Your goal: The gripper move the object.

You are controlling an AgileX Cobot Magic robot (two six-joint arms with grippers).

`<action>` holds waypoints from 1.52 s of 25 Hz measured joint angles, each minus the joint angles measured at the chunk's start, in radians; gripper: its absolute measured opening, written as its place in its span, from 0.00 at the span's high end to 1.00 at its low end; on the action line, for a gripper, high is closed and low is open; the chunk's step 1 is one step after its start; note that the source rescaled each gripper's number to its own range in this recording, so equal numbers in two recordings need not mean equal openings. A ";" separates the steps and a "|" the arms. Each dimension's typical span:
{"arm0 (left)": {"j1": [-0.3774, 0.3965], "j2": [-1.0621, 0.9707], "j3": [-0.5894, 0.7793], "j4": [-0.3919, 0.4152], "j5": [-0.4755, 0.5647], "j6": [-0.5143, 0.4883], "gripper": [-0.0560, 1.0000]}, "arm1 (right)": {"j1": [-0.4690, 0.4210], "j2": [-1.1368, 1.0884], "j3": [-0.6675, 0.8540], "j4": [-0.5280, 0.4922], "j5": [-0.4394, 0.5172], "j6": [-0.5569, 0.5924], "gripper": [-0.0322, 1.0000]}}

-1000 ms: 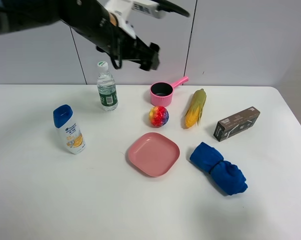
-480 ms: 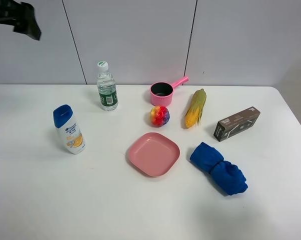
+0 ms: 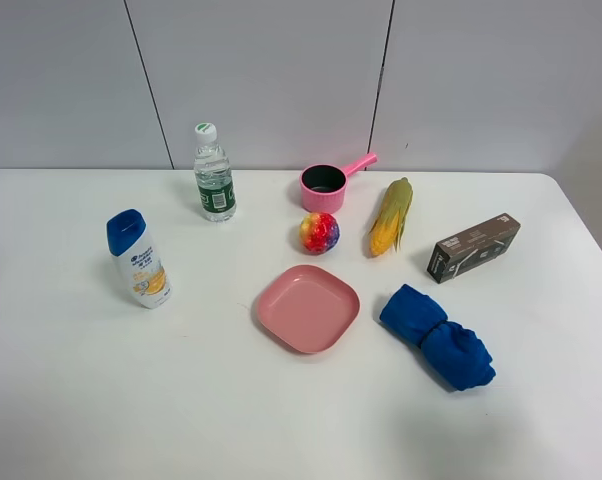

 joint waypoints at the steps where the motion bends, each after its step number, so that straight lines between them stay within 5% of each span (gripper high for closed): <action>1: 0.001 -0.064 0.060 -0.018 -0.023 -0.011 0.07 | 0.000 0.000 0.000 0.000 0.000 0.000 0.00; 7: 0.001 -0.427 0.330 -0.058 -0.060 -0.081 0.07 | 0.000 0.000 0.000 0.000 0.000 0.000 0.00; 14: 0.001 -0.728 0.394 -0.079 -0.006 -0.103 0.07 | 0.000 0.000 0.000 0.000 0.000 0.000 0.00; 25: 0.001 -0.897 0.479 -0.020 0.073 -0.104 0.07 | 0.000 0.000 0.000 0.000 0.000 0.000 0.00; 38: 0.001 -0.940 0.584 -0.057 0.052 -0.104 0.07 | 0.000 0.000 0.000 0.000 0.000 0.000 0.00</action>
